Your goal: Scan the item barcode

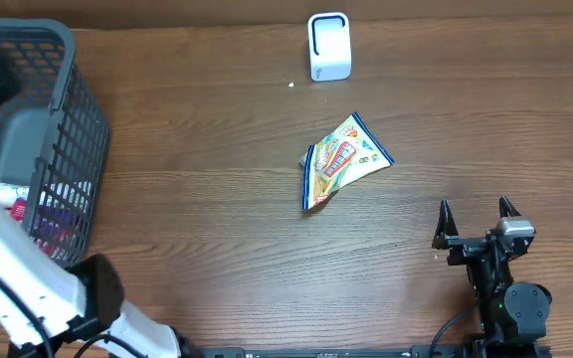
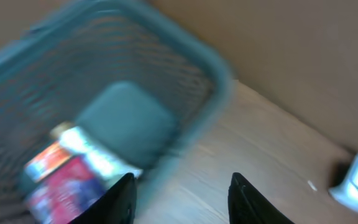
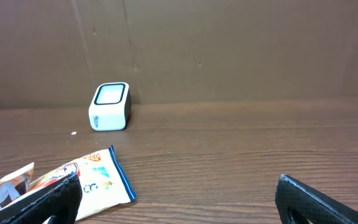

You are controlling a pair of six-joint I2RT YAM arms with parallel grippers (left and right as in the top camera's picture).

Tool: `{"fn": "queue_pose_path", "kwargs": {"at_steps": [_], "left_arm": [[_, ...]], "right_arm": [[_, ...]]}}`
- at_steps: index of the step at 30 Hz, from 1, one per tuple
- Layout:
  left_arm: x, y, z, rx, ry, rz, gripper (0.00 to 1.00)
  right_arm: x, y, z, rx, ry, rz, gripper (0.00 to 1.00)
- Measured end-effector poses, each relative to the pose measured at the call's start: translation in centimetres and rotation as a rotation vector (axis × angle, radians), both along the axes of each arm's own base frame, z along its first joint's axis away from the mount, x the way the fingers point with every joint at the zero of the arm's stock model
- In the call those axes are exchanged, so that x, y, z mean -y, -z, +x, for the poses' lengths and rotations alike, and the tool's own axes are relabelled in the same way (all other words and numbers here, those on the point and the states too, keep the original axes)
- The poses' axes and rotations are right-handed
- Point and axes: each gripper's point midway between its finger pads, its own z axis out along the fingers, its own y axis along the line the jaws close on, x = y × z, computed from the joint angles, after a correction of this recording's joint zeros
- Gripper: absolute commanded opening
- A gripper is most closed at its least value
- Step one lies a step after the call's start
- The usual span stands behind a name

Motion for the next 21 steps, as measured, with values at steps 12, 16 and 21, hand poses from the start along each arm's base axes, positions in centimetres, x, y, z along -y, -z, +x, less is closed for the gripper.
{"fn": "queue_pose_path", "kwargs": {"at_steps": [12,16,21], "left_arm": [[-6.6,12.1,-3.9,-0.347,-0.271,-0.253,0.04],[-6.5,15.4,-4.8,-0.46,-0.294,-0.301,0.04],[-5.9,18.4,-5.8,-0.559,-0.298,-0.35,0.04]], "right_arm": [[0.0,0.0,0.0,0.0,0.0,0.0,1.0],[0.0,0.0,0.0,0.0,0.0,0.0,1.0],[0.0,0.0,0.0,0.0,0.0,0.001,1.0]]}}
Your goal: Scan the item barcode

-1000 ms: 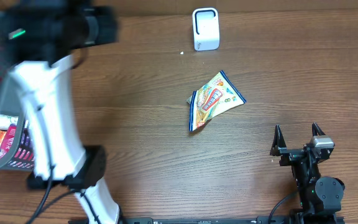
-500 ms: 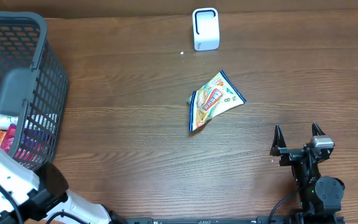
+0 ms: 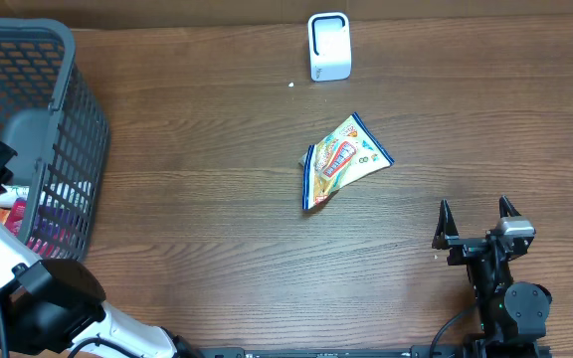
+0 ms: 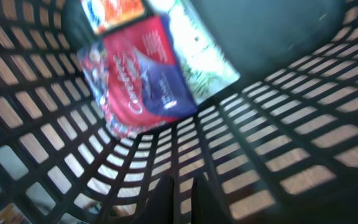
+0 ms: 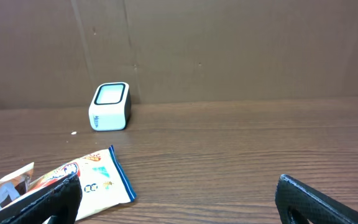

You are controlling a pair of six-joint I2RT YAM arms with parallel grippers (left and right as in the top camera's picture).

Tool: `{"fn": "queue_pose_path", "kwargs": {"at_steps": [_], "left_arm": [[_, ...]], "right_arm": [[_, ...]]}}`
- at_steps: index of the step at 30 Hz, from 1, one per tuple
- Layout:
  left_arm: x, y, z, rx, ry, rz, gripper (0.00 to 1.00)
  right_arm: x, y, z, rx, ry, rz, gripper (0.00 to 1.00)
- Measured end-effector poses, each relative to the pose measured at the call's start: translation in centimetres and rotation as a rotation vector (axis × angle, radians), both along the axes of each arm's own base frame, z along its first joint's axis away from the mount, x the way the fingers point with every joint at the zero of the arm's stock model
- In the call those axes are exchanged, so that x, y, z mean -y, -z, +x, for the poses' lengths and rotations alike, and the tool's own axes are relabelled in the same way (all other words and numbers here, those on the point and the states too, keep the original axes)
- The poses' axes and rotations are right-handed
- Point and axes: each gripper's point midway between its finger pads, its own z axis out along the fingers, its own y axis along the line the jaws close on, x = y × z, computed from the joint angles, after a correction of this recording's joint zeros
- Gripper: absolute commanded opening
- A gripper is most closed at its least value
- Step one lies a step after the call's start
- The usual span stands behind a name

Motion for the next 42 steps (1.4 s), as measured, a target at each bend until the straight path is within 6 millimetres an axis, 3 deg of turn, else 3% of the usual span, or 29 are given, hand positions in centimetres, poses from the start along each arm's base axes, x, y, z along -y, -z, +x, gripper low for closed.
{"fn": "queue_pose_path", "kwargs": {"at_steps": [5,28,37,39,42], "left_arm": [[0.5,1.0,-0.1,-0.015,0.005,-0.039,0.04],[4.4,0.8,3.0,0.077,0.139,-0.145,0.04],[4.6,0.7,3.4,0.095,0.159,-0.155,0.04],[3.8,0.6,4.0,0.114,0.158,-0.113,0.09],[1.9,0.3,4.6,0.137,0.125,-0.037,0.44]], "right_arm": [[0.0,0.0,0.0,0.0,0.0,0.0,1.0],[0.0,0.0,0.0,0.0,0.0,0.0,1.0],[0.0,0.0,0.0,0.0,0.0,0.0,1.0],[0.0,0.0,0.0,0.0,0.0,0.0,1.0],[0.0,0.0,0.0,-0.001,0.0,-0.001,1.0]]}}
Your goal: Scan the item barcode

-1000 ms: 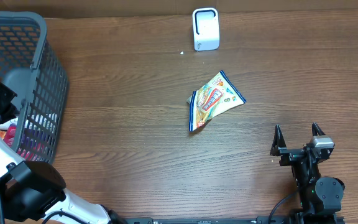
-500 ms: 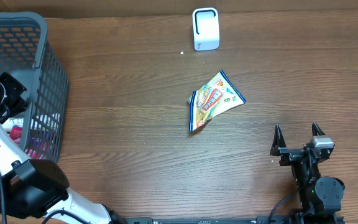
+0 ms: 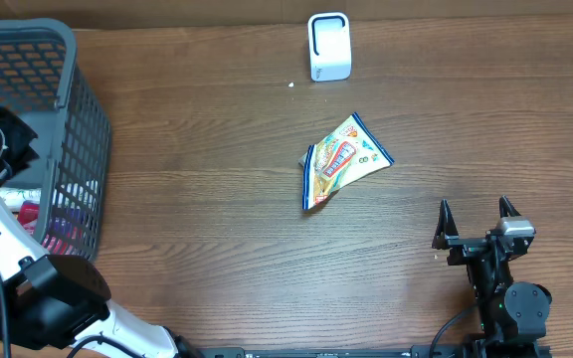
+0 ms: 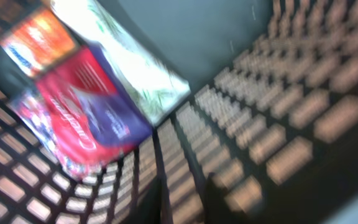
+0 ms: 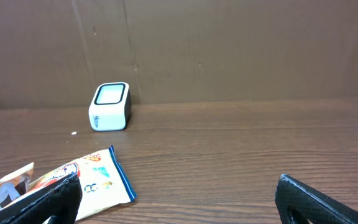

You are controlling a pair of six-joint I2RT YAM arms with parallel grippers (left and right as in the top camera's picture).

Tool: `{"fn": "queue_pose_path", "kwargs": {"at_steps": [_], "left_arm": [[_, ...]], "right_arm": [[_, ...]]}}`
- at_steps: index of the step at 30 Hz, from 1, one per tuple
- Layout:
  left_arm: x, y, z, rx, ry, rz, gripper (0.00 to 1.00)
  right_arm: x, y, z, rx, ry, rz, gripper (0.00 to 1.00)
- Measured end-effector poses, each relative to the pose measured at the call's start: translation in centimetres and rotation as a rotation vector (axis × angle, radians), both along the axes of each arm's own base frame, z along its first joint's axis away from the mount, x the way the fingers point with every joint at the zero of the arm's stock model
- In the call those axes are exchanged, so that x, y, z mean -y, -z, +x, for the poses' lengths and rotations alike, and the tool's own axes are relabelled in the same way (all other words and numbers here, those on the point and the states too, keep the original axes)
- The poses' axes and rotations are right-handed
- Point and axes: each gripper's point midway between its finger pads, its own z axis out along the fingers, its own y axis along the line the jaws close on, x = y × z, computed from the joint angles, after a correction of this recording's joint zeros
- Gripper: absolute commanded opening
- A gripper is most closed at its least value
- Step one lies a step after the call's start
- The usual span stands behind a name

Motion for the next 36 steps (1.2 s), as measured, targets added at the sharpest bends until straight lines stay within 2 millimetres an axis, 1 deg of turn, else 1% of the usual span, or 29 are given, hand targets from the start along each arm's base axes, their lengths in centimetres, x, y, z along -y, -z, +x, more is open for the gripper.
{"fn": "queue_pose_path", "kwargs": {"at_steps": [2,3,4,6,8,12,15,16,20,25,31,36], "left_arm": [[-1.8,-0.4,0.4,0.027,-0.05,0.061,0.66],[-2.9,-0.6,0.4,0.041,-0.084,0.089,0.72],[-3.8,-0.8,0.3,0.049,-0.114,0.111,0.73],[-5.7,-1.0,-0.6,0.052,-0.194,0.146,0.85],[-6.5,-1.0,-1.5,0.041,-0.238,0.154,0.92],[-6.7,-0.6,-2.3,0.006,-0.27,0.147,0.94],[-6.8,0.6,-2.3,-0.028,-0.283,0.126,0.95],[-6.9,1.3,-2.2,-0.043,-0.291,0.113,0.95],[-7.4,5.1,-1.6,-0.126,-0.312,0.054,0.96],[-7.6,8.7,-1.0,-0.198,-0.331,0.005,0.96],[-7.4,11.4,-0.6,-0.255,-0.326,-0.031,0.96],[-6.6,14.2,0.1,-0.316,-0.308,-0.066,0.97]], "right_arm": [[0.0,0.0,0.0,0.001,0.001,0.0,1.0],[0.0,0.0,0.0,0.001,0.0,0.0,1.0],[0.0,0.0,0.0,0.0,0.0,0.0,1.0],[0.0,0.0,0.0,0.001,0.0,0.0,1.0],[0.0,0.0,0.0,0.001,0.0,0.0,1.0],[0.0,0.0,0.0,0.001,0.0,0.0,1.0],[0.0,0.0,0.0,0.0,0.0,0.0,1.0],[0.0,0.0,0.0,0.001,0.0,0.0,1.0],[0.0,0.0,0.0,0.001,0.0,0.0,1.0],[0.0,0.0,0.0,0.001,0.0,0.0,1.0],[0.0,0.0,0.0,0.0,0.0,0.001,1.0],[0.0,0.0,0.0,0.0,0.0,0.0,1.0]]}}
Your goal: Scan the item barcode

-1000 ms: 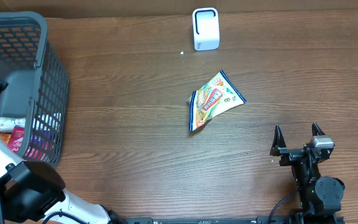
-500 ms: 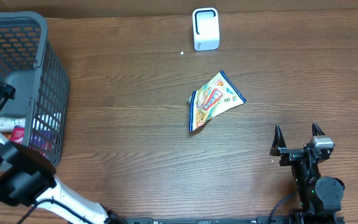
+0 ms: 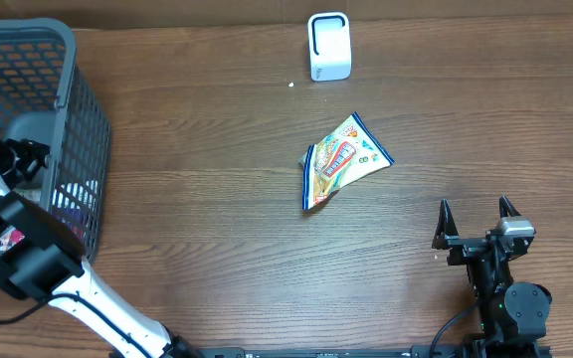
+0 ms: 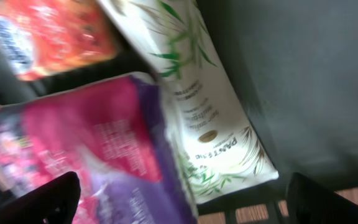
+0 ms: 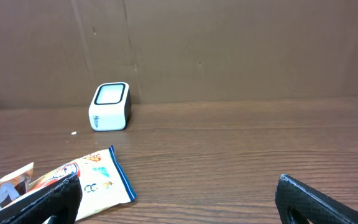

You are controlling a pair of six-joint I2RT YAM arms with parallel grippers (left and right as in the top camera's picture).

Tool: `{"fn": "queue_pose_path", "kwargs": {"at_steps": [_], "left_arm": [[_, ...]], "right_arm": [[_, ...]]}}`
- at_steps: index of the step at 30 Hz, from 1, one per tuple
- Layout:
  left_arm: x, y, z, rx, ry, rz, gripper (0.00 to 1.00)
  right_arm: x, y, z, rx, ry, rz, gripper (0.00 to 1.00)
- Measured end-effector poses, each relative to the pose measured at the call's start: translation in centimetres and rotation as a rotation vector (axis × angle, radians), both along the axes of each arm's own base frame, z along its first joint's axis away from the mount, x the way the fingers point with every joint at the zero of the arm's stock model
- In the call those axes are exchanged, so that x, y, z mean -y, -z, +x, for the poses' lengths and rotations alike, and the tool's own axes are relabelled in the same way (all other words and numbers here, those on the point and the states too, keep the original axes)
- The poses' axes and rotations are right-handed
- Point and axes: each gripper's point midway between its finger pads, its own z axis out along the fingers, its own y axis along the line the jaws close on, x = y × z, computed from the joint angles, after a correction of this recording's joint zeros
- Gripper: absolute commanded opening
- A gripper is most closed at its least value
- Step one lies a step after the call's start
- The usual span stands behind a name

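Note:
Inside the grey mesh basket [image 3: 73, 109] my left gripper [image 4: 179, 208] is open, its fingers spread wide just over a pink and purple pouch [image 4: 104, 162]. Beside the pouch lie a white pack with green leaves [image 4: 210, 118] and a red-orange pack [image 4: 48, 31]. From overhead the left gripper [image 3: 20, 159] is low in the basket. The white scanner [image 3: 328, 46] stands at the table's far edge. A yellow snack bag [image 3: 342, 159] lies mid-table. My right gripper [image 5: 179, 202] is open and empty near the front edge, the snack bag [image 5: 61, 180] by its left finger.
The basket stands at the table's left edge and its walls close in around the left arm. The scanner [image 5: 110, 106] faces a brown cardboard wall behind the table. The right gripper [image 3: 477, 212] rests at the front right.
The left gripper's fingers, close together 1.2 s ago, now stand wide apart. It is nearer to the pink and purple pouch, which fills more of the wrist view. The right arm has not moved.
At first the left gripper was open above the basket's rim. Then it was down inside the basket with its fingers close together, facing the packs. It stayed so, and now it is open right over the pouch. The right arm, snack bag and scanner kept their places.

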Motion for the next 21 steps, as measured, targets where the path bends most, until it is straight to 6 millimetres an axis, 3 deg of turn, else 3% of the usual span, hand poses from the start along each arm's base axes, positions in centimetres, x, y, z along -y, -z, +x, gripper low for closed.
{"fn": "queue_pose_path", "kwargs": {"at_steps": [3,7,10,21], "left_arm": [[0.4,1.5,0.2,-0.03,0.006,-0.024,0.96],[0.7,2.9,0.2,-0.06,0.006,-0.047,0.86],[0.7,3.0,0.2,-0.063,-0.001,-0.048,0.81],[1.1,2.4,-1.9,-0.158,-0.017,-0.045,0.8]], "right_arm": [[0.0,0.0,0.0,0.0,0.0,0.0,1.0],[0.0,0.0,0.0,0.0,0.0,0.0,1.0],[0.0,0.0,0.0,0.0,0.0,0.0,1.0],[0.0,0.0,0.0,0.0,0.0,0.0,1.0]]}}
